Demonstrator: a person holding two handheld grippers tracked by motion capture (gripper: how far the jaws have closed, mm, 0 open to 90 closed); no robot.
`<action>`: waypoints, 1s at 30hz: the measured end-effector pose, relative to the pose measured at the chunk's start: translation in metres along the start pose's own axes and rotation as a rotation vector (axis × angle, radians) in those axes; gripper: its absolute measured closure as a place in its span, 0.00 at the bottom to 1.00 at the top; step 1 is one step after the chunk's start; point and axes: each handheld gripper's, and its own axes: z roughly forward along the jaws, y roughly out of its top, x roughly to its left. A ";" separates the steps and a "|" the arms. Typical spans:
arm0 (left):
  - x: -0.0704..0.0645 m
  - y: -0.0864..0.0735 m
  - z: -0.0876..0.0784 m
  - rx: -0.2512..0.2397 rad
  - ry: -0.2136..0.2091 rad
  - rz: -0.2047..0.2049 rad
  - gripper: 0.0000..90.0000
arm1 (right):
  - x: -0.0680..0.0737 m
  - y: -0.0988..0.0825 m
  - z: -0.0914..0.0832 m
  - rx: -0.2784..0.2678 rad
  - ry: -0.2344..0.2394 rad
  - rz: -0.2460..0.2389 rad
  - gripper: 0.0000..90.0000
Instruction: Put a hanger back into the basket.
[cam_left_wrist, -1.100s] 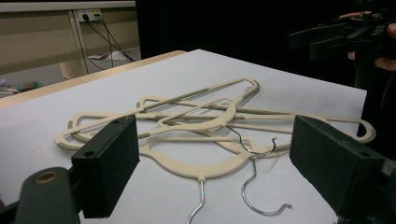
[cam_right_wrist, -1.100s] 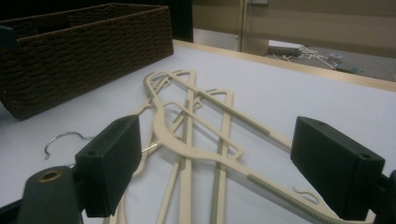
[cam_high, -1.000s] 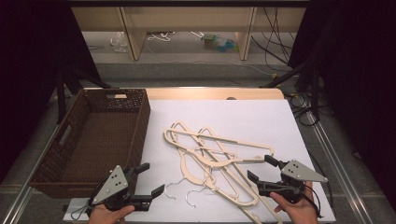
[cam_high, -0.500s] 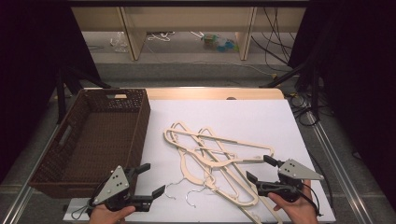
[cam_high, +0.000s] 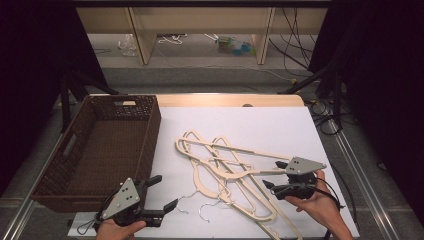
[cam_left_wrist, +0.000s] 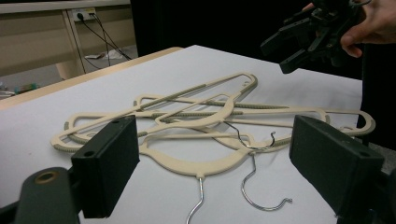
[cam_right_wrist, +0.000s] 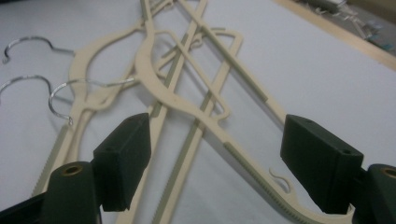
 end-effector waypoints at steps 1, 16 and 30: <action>0.000 0.000 0.000 0.000 0.000 0.002 0.18 | -0.002 0.001 0.002 0.014 0.001 -0.015 0.32; -0.001 -0.001 0.001 0.013 -0.003 0.012 0.18 | -0.024 0.012 0.055 0.229 0.114 -0.139 0.47; -0.002 -0.002 0.003 0.016 -0.016 0.011 0.18 | -0.034 0.021 0.087 0.367 0.205 -0.184 0.62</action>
